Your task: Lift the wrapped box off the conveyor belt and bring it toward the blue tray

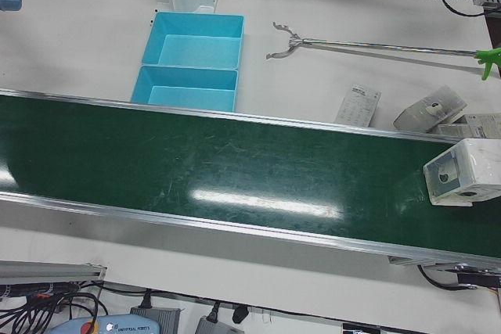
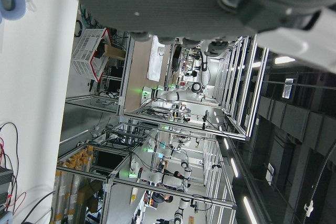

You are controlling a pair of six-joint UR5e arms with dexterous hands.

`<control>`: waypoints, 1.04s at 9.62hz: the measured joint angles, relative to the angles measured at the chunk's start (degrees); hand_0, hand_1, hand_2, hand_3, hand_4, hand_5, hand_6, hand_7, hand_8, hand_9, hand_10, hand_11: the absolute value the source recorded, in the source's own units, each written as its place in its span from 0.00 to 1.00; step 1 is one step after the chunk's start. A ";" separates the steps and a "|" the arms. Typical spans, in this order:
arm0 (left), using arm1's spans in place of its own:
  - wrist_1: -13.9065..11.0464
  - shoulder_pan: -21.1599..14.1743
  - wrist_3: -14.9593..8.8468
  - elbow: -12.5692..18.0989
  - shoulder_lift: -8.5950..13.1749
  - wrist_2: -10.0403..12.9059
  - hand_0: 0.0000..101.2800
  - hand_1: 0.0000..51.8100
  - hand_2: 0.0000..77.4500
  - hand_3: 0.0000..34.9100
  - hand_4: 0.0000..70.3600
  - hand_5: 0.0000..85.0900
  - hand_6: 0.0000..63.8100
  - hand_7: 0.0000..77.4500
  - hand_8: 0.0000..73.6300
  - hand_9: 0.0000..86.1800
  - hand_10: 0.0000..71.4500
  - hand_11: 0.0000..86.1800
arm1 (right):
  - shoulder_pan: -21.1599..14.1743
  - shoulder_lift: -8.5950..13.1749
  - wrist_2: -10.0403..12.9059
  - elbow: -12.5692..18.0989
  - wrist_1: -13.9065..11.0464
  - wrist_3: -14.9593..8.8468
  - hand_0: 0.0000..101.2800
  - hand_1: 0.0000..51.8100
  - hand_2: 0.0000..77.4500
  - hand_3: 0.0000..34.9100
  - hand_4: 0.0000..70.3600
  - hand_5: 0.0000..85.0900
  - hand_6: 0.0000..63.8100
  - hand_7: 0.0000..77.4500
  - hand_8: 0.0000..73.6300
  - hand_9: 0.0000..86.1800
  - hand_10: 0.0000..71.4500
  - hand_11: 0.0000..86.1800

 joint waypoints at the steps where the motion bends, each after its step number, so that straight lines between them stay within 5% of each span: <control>1: 0.00 0.00 0.00 0.00 0.00 0.00 0.00 0.00 0.01 0.00 0.01 0.01 0.01 0.01 0.01 0.00 0.00 0.01 | -1.04 0.25 0.07 0.30 -0.11 -0.22 0.47 0.23 0.11 0.07 0.17 0.44 0.31 0.60 0.28 0.33 0.14 0.18; 4: 0.00 0.00 0.00 0.00 0.00 0.00 0.00 0.00 0.01 0.00 0.01 0.01 0.00 0.01 0.01 0.00 0.00 0.01 | -2.38 0.89 1.76 0.53 -0.23 -1.01 0.49 0.33 0.11 0.01 0.13 0.38 0.31 0.55 0.21 0.29 0.06 0.09; 6: 0.00 0.00 0.00 0.00 0.00 0.00 0.00 0.00 0.01 0.00 0.01 0.01 0.01 0.01 0.01 0.00 0.01 0.01 | -3.56 1.68 3.15 0.36 -0.32 -1.32 0.56 0.49 0.24 0.01 0.11 0.31 0.26 0.48 0.13 0.18 0.04 0.08; 10: 0.00 0.00 0.00 0.00 0.00 0.00 0.00 0.00 0.01 0.00 0.01 0.01 0.01 0.01 0.01 0.00 0.01 0.00 | -7.68 4.25 7.67 0.80 -0.44 -2.19 0.56 0.48 0.26 0.02 0.13 0.34 0.22 0.46 0.13 0.16 0.01 0.04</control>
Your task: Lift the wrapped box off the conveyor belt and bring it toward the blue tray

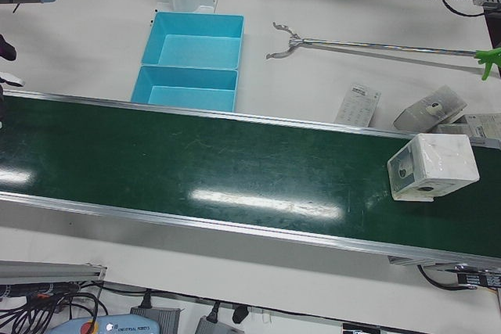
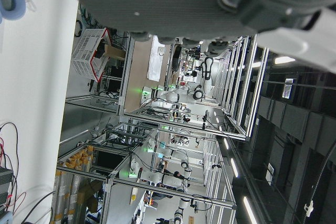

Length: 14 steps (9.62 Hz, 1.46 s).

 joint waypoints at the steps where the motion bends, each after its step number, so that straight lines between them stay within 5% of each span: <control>1: 0.00 0.00 0.00 0.00 0.00 0.00 0.00 0.00 0.01 0.00 0.01 0.01 0.01 0.01 0.01 0.01 0.01 0.00 | -0.47 0.38 0.56 0.04 -0.09 -0.16 0.55 0.48 0.27 0.02 0.15 0.33 0.24 0.46 0.13 0.18 0.01 0.04; 10: 0.00 0.00 0.00 0.00 0.00 0.00 0.00 0.00 0.01 0.00 0.01 0.01 0.01 0.01 0.01 0.00 0.01 0.01 | -0.01 -0.06 1.02 0.27 -0.27 -0.33 0.55 0.44 0.23 0.00 0.15 0.33 0.22 0.44 0.12 0.16 0.00 0.02; 14: 0.00 0.00 0.00 0.00 0.00 0.00 0.00 0.00 0.01 0.00 0.01 0.01 0.01 0.01 0.01 0.00 0.01 0.01 | 0.41 -1.98 0.95 1.73 -0.23 -0.31 0.55 0.44 0.21 0.00 0.15 0.32 0.22 0.44 0.12 0.16 0.00 0.02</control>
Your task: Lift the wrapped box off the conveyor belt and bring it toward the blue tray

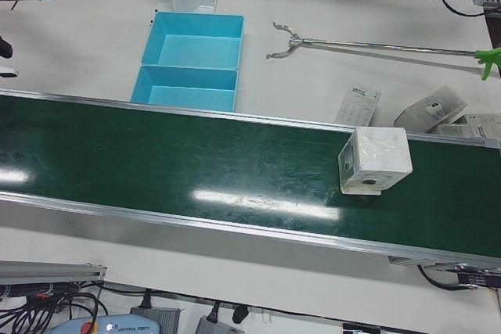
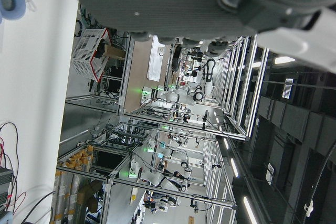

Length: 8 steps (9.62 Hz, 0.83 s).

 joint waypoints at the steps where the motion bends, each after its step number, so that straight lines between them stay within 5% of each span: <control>1: 0.00 0.00 0.00 0.00 0.00 0.00 0.00 0.00 0.01 0.00 0.01 0.01 0.01 0.01 0.01 0.00 0.01 0.01 | 0.11 -0.53 -0.06 0.68 -0.04 0.03 0.54 0.42 0.21 0.00 0.15 0.32 0.22 0.44 0.12 0.16 0.00 0.02; 8: 0.00 0.00 0.00 0.00 0.00 0.00 0.00 0.00 0.01 0.00 0.01 0.01 0.01 0.01 0.01 0.01 0.00 0.01 | 0.43 -3.07 -0.34 1.77 -0.08 0.06 0.54 0.41 0.20 0.05 0.13 0.30 0.21 0.43 0.12 0.16 0.00 0.02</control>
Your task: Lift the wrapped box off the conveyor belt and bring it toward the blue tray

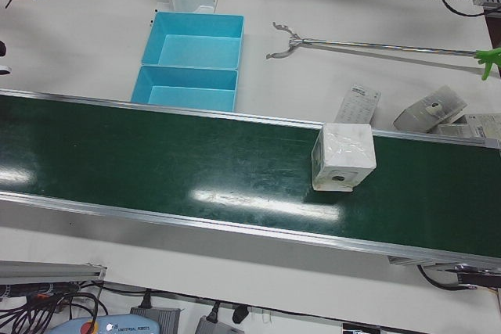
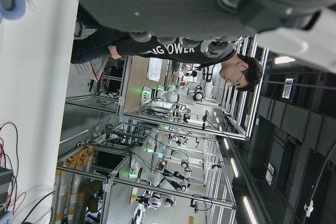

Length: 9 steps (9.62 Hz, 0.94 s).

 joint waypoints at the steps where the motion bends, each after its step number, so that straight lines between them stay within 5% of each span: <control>1: 0.00 0.00 0.00 0.00 0.00 0.00 0.00 0.00 0.01 0.00 0.00 0.01 0.01 0.01 0.01 0.01 0.01 0.01 | -0.02 -0.01 0.03 -0.04 0.00 0.00 0.54 0.41 0.20 0.04 0.14 0.30 0.21 0.43 0.12 0.16 0.00 0.02; 9: 0.00 0.00 0.00 0.00 0.00 0.00 0.00 0.00 0.01 0.00 0.01 0.01 0.01 0.01 0.01 0.01 0.01 0.00 | -0.40 -0.03 0.11 -0.23 0.01 0.00 0.53 0.40 0.18 0.11 0.12 0.29 0.21 0.43 0.12 0.16 0.00 0.02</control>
